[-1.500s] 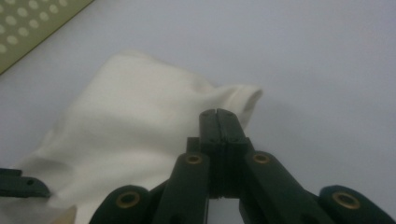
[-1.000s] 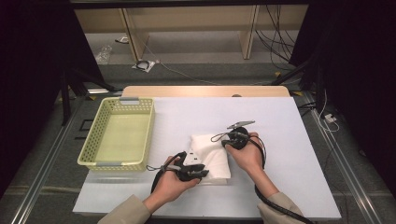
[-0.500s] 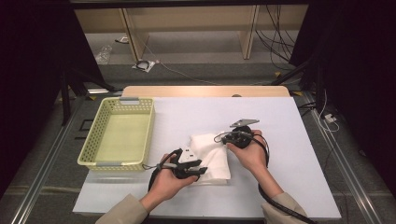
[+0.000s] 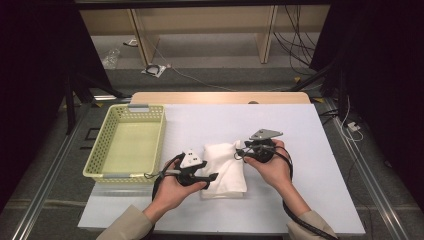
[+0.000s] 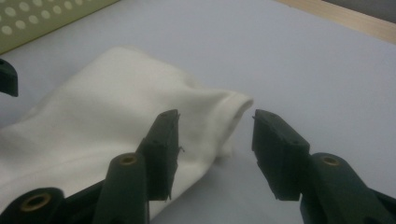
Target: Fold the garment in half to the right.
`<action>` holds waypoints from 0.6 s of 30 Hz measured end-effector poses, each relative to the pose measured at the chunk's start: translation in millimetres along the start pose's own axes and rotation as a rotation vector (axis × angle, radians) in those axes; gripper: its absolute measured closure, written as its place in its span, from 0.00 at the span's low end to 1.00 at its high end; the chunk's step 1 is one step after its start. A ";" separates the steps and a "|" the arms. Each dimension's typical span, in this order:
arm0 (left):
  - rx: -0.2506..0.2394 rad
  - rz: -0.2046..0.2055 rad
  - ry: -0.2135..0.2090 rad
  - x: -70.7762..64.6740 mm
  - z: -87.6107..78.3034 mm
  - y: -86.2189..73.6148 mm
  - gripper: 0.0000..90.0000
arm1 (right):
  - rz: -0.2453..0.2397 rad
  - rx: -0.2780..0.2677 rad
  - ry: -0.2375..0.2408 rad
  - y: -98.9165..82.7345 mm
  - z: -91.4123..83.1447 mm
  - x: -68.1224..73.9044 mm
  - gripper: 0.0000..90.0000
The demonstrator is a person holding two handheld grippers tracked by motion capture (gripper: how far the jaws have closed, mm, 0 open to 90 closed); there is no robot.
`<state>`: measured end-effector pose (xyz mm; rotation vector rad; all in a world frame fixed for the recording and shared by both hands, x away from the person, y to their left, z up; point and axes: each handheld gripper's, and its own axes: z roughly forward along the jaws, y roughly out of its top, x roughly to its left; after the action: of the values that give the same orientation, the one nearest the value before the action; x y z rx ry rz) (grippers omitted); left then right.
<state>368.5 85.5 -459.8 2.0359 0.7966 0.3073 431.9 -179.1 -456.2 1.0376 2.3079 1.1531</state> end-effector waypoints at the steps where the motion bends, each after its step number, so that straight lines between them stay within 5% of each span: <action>1: -0.004 -0.003 -0.002 0.6 -0.3 0.2 0.43 | 0.000 -0.004 0.001 -1.0 -1.1 -0.1 0.56; 18: -0.011 -0.024 0.029 7.5 -5.2 2.3 0.28 | 0.016 -0.043 0.019 -15.1 -21.7 0.4 0.46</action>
<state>372.6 92.9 -455.6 2.0138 0.8350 0.3282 412.0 -196.3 -455.2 1.0355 2.2833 1.2184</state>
